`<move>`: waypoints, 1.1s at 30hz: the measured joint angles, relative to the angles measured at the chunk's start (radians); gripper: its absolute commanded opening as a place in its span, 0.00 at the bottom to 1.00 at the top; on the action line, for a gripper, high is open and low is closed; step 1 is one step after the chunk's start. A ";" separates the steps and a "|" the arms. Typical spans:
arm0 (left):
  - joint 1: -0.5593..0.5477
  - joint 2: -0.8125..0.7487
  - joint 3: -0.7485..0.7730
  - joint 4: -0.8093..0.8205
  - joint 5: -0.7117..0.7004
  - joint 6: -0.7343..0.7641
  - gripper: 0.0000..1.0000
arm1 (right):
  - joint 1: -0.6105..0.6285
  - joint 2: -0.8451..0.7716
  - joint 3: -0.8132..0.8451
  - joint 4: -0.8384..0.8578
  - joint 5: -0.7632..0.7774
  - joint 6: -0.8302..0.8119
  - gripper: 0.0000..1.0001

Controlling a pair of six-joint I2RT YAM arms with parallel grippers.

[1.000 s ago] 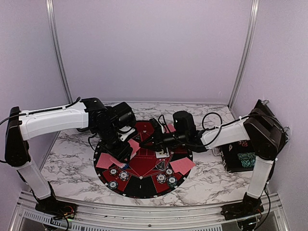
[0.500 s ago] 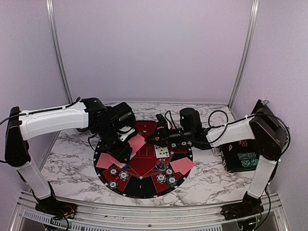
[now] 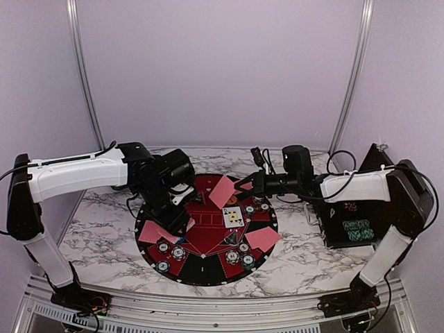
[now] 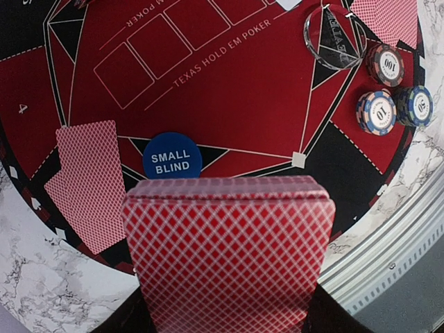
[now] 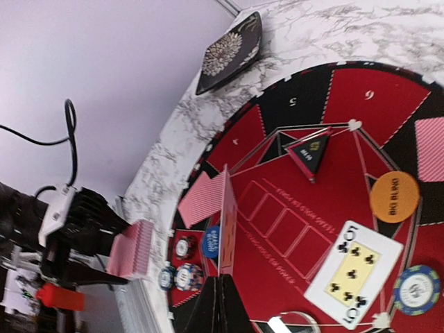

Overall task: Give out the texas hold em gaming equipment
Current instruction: Flop the poker card in the community card area.

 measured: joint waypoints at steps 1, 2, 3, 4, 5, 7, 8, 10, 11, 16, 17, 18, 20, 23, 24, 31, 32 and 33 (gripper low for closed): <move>0.000 0.000 -0.003 0.000 0.000 0.000 0.52 | -0.002 -0.010 0.004 -0.034 0.034 -0.060 0.00; 0.000 0.000 -0.006 0.000 0.000 -0.003 0.52 | -0.001 -0.017 0.008 -0.059 0.068 -0.115 0.00; 0.000 -0.001 -0.009 0.000 0.000 -0.003 0.52 | 0.000 -0.023 0.008 -0.075 0.098 -0.159 0.00; 0.000 -0.001 -0.011 0.000 0.000 -0.003 0.52 | 0.006 -0.030 0.009 -0.097 0.143 -0.217 0.00; 0.000 -0.002 -0.014 0.000 0.000 -0.005 0.52 | 0.013 -0.034 0.009 -0.113 0.181 -0.263 0.00; 0.000 -0.005 -0.018 0.000 0.000 -0.007 0.52 | 0.041 -0.035 0.012 -0.141 0.276 -0.364 0.00; 0.000 -0.006 -0.020 0.000 0.000 -0.007 0.52 | 0.068 -0.034 0.017 -0.156 0.330 -0.420 0.00; 0.000 -0.010 -0.023 0.000 0.000 -0.007 0.52 | 0.127 -0.026 0.032 -0.171 0.426 -0.515 0.00; 0.000 -0.011 -0.023 0.000 0.000 -0.007 0.52 | 0.154 -0.018 0.043 -0.174 0.471 -0.555 0.00; 0.000 -0.020 -0.024 0.000 0.000 -0.007 0.52 | 0.253 0.013 0.057 -0.163 0.653 -0.715 0.00; 0.000 -0.021 -0.026 0.000 0.000 -0.007 0.52 | 0.256 0.013 0.052 -0.154 0.672 -0.736 0.00; 0.000 -0.021 -0.027 0.000 0.000 -0.007 0.52 | 0.256 0.013 0.049 -0.145 0.687 -0.753 0.00; 0.000 -0.021 -0.031 0.000 0.000 -0.007 0.52 | 0.257 0.013 0.042 -0.127 0.715 -0.779 0.00; 0.000 -0.022 -0.034 0.000 0.000 -0.007 0.52 | 0.263 0.022 0.040 -0.106 0.749 -0.820 0.00; 0.000 -0.022 -0.034 0.000 0.000 -0.007 0.52 | 0.268 0.031 0.040 -0.095 0.761 -0.834 0.00; 0.000 -0.022 -0.034 0.000 0.000 -0.007 0.52 | 0.302 0.121 0.040 -0.085 0.813 -0.898 0.00; 0.000 -0.022 -0.034 0.000 0.000 -0.007 0.52 | 0.303 0.127 0.040 -0.085 0.816 -0.905 0.00; 0.000 -0.022 -0.034 0.000 0.000 -0.007 0.52 | 0.307 0.132 0.040 -0.085 0.822 -0.911 0.00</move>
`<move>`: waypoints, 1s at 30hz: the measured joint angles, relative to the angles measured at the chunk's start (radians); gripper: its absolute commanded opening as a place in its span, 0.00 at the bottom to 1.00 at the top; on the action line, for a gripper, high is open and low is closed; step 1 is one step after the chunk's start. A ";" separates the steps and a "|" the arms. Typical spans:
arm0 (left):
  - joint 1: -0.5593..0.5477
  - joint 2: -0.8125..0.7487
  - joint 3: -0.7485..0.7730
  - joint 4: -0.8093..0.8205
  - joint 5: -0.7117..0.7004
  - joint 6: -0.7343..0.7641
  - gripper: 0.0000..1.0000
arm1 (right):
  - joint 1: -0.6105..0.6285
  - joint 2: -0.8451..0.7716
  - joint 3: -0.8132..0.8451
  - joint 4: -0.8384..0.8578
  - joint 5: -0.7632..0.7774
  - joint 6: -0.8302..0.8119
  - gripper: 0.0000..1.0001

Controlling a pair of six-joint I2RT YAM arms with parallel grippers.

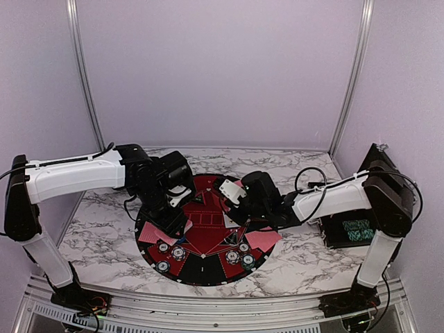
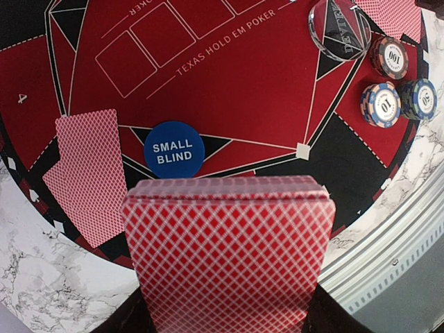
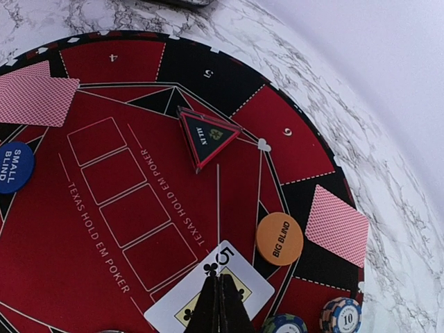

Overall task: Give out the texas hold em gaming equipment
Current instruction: Flop the poker card in the community card area.

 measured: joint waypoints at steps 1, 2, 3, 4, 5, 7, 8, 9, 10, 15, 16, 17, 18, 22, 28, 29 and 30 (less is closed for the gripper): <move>0.000 0.000 0.000 0.000 0.000 0.000 0.52 | 0.001 0.002 0.000 0.000 0.008 -0.005 0.00; 0.000 0.000 0.000 0.000 0.000 0.000 0.52 | 0.002 0.002 0.000 0.002 0.014 -0.010 0.00; 0.000 0.000 0.000 0.000 0.000 0.000 0.52 | 0.003 0.002 0.000 0.003 0.018 -0.014 0.00; 0.000 0.000 0.000 0.000 0.000 0.000 0.52 | 0.006 0.002 0.001 0.006 0.023 -0.019 0.00; 0.000 0.000 0.000 0.000 0.000 0.000 0.52 | 0.010 0.003 0.002 0.007 0.027 -0.023 0.00; 0.000 0.000 0.000 0.000 0.000 0.000 0.52 | 0.019 0.008 0.004 0.010 0.037 -0.029 0.00; 0.000 0.000 0.000 0.000 0.000 0.000 0.52 | 0.025 0.013 0.007 0.012 0.042 -0.032 0.00; 0.000 0.000 0.000 0.000 0.000 0.000 0.52 | 0.031 0.019 0.011 0.015 0.047 -0.037 0.00; 0.000 0.000 0.000 0.000 0.000 0.000 0.52 | 0.039 0.029 0.016 0.020 0.056 -0.043 0.00; 0.000 0.000 0.000 0.000 0.000 0.001 0.52 | 0.069 0.069 0.027 0.032 0.087 -0.066 0.00; 0.000 0.000 0.000 0.000 0.000 0.001 0.52 | 0.071 0.071 0.027 0.032 0.090 -0.067 0.00; 0.000 0.000 0.000 0.000 0.000 0.001 0.52 | 0.073 0.073 0.027 0.032 0.095 -0.069 0.00; 0.000 0.000 0.000 0.000 0.000 0.001 0.52 | 0.074 0.073 0.027 0.032 0.097 -0.072 0.00; 0.000 0.000 0.000 0.000 0.000 0.002 0.52 | 0.083 0.073 0.029 0.031 0.102 -0.073 0.10; 0.000 0.000 0.000 0.000 0.000 0.005 0.52 | 0.115 0.073 0.029 0.023 0.089 -0.060 0.20; 0.000 0.000 0.000 0.000 0.000 0.005 0.52 | 0.120 0.073 0.029 0.020 0.085 -0.056 0.22; 0.000 0.000 0.000 0.000 0.000 0.005 0.52 | 0.126 0.073 0.029 0.017 0.082 -0.051 0.23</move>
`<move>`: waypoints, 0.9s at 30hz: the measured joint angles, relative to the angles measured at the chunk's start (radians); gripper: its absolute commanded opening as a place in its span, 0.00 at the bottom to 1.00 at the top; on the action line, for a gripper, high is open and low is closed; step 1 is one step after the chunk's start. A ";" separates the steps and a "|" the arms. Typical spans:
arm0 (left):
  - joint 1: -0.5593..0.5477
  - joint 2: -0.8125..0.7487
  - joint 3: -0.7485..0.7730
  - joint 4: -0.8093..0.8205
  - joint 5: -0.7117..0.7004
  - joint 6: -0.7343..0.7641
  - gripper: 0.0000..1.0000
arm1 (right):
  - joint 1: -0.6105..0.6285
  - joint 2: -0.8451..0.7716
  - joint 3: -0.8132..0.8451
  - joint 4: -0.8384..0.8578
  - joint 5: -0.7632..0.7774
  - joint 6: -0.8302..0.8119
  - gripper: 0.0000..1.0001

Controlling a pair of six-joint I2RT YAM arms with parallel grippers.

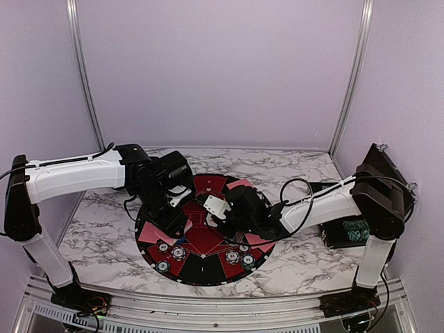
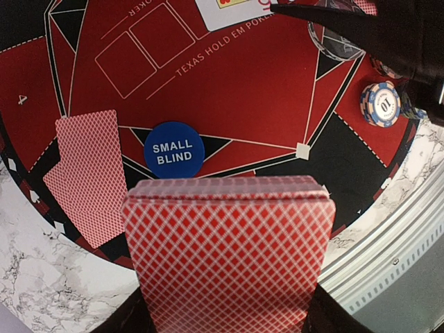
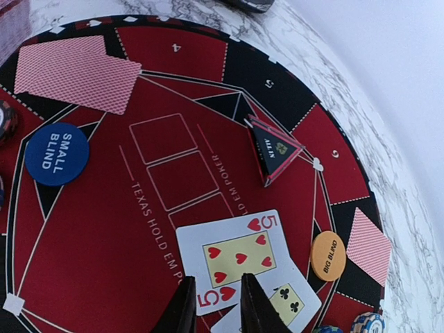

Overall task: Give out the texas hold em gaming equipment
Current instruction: Flop the poker card in the community card area.

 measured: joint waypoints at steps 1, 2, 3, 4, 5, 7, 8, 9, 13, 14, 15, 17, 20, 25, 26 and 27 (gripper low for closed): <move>0.000 0.000 0.000 0.000 0.000 0.000 0.52 | 0.005 0.000 0.000 -0.004 -0.004 0.006 0.27; 0.000 0.000 0.000 0.000 0.000 0.000 0.52 | 0.009 0.000 0.000 -0.008 -0.008 0.014 0.29; 0.000 0.000 0.000 0.000 0.000 0.000 0.52 | 0.013 0.000 0.000 -0.013 -0.015 0.024 0.31; 0.000 0.000 0.000 0.000 0.000 0.001 0.52 | 0.014 0.000 0.000 -0.019 -0.021 0.034 0.32; 0.000 0.000 0.000 0.000 0.000 0.002 0.52 | 0.015 -0.002 0.000 -0.026 -0.027 0.050 0.35; 0.000 0.000 0.000 0.000 0.000 0.003 0.52 | 0.013 -0.009 0.000 -0.052 -0.042 0.086 0.39; 0.000 0.000 0.000 0.000 0.000 0.004 0.52 | 0.008 -0.014 0.004 -0.069 -0.053 0.111 0.40; 0.000 0.000 0.000 0.000 0.000 0.004 0.52 | 0.002 -0.018 0.012 -0.091 -0.071 0.137 0.41; 0.000 0.000 0.000 0.000 0.000 0.004 0.52 | -0.059 -0.026 0.081 -0.171 -0.188 0.282 0.46; 0.000 0.000 0.000 0.000 0.000 0.004 0.52 | -0.079 -0.029 0.095 -0.180 -0.225 0.321 0.47; 0.000 0.000 0.000 0.000 0.000 0.004 0.52 | -0.094 -0.031 0.104 -0.185 -0.259 0.352 0.48; 0.000 0.000 0.000 0.000 0.000 0.004 0.52 | -0.126 -0.037 0.118 -0.192 -0.338 0.431 0.48; 0.000 0.000 0.000 0.000 0.000 0.004 0.52 | -0.162 -0.039 0.122 -0.196 -0.441 0.551 0.50; 0.000 0.000 0.000 0.000 0.001 0.004 0.52 | -0.201 -0.040 0.109 -0.172 -0.614 0.721 0.53; 0.000 0.000 0.000 0.000 0.001 0.004 0.52 | -0.209 -0.041 0.098 -0.153 -0.652 0.760 0.54; 0.000 0.000 0.001 0.000 0.001 0.004 0.52 | -0.217 -0.042 0.086 -0.137 -0.687 0.798 0.56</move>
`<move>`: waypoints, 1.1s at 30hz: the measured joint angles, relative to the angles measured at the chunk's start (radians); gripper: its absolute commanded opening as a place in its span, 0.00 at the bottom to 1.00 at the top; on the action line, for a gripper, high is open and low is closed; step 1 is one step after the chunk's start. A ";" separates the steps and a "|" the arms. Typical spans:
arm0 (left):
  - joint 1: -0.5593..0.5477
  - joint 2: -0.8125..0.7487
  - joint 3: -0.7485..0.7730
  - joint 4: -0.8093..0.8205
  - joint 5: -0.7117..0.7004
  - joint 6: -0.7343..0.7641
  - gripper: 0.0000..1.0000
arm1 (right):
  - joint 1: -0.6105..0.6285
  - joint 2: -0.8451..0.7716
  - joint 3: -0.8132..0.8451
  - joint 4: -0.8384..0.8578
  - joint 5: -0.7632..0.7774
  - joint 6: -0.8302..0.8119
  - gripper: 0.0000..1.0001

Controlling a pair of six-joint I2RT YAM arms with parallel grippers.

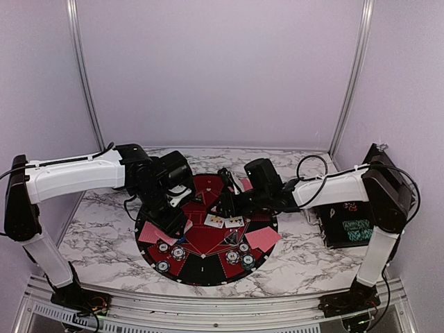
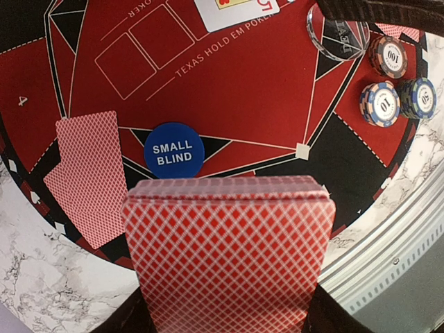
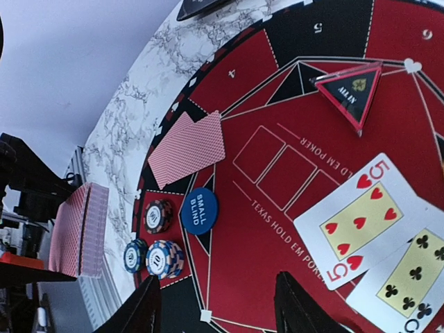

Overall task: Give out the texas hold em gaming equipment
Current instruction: Flop the poker card in the community card area, then pick up the poker card from the face-down deck piles.

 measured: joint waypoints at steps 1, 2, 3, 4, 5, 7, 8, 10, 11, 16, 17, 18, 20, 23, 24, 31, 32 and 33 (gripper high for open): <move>0.000 0.000 0.000 0.000 0.000 0.000 0.52 | -0.006 0.000 -0.011 0.013 -0.029 0.023 0.57; 0.000 0.000 0.000 0.000 0.000 0.000 0.52 | -0.010 0.000 -0.019 0.021 -0.053 0.047 0.59; 0.000 0.000 0.000 0.000 0.000 0.000 0.52 | -0.012 0.000 -0.027 0.035 -0.086 0.081 0.60; 0.000 0.000 0.000 0.000 0.000 0.000 0.52 | -0.013 0.000 -0.032 0.048 -0.113 0.108 0.62; 0.000 0.000 0.000 0.000 0.001 0.000 0.52 | -0.014 0.000 -0.038 0.068 -0.140 0.134 0.64; 0.000 0.000 0.000 0.000 0.003 0.000 0.52 | -0.015 0.000 -0.046 0.117 -0.192 0.186 0.68; 0.000 0.000 0.001 0.000 0.004 0.000 0.52 | -0.015 0.000 -0.052 0.150 -0.219 0.222 0.70; 0.000 0.000 0.001 0.000 0.006 0.000 0.52 | -0.015 0.000 -0.059 0.195 -0.257 0.268 0.73; 0.000 0.001 0.002 0.000 0.006 0.000 0.52 | -0.015 0.002 -0.060 0.214 -0.273 0.290 0.73; 0.000 0.001 0.011 0.000 0.007 0.000 0.52 | -0.012 0.026 -0.060 0.294 -0.325 0.372 0.74; 0.000 0.002 0.012 0.000 0.008 0.000 0.52 | -0.011 0.034 -0.060 0.306 -0.330 0.383 0.74; 0.000 0.002 0.013 0.000 0.008 0.001 0.52 | -0.010 0.040 -0.060 0.315 -0.334 0.395 0.75; 0.000 0.002 0.013 0.000 0.009 0.003 0.52 | -0.006 0.055 -0.060 0.335 -0.344 0.416 0.74; 0.000 0.005 0.013 0.000 0.013 0.003 0.52 | 0.000 0.079 -0.060 0.369 -0.355 0.449 0.74; 0.000 0.006 0.013 0.000 0.014 0.003 0.52 | 0.003 0.088 -0.060 0.380 -0.359 0.459 0.74; 0.000 0.013 0.014 0.000 0.015 0.004 0.52 | 0.030 0.134 -0.039 0.415 -0.377 0.503 0.74; 0.000 0.014 0.014 0.000 0.015 0.004 0.52 | 0.033 0.139 -0.033 0.420 -0.378 0.509 0.75; 0.000 0.015 0.014 0.000 0.015 0.004 0.52 | 0.038 0.144 -0.027 0.425 -0.378 0.513 0.74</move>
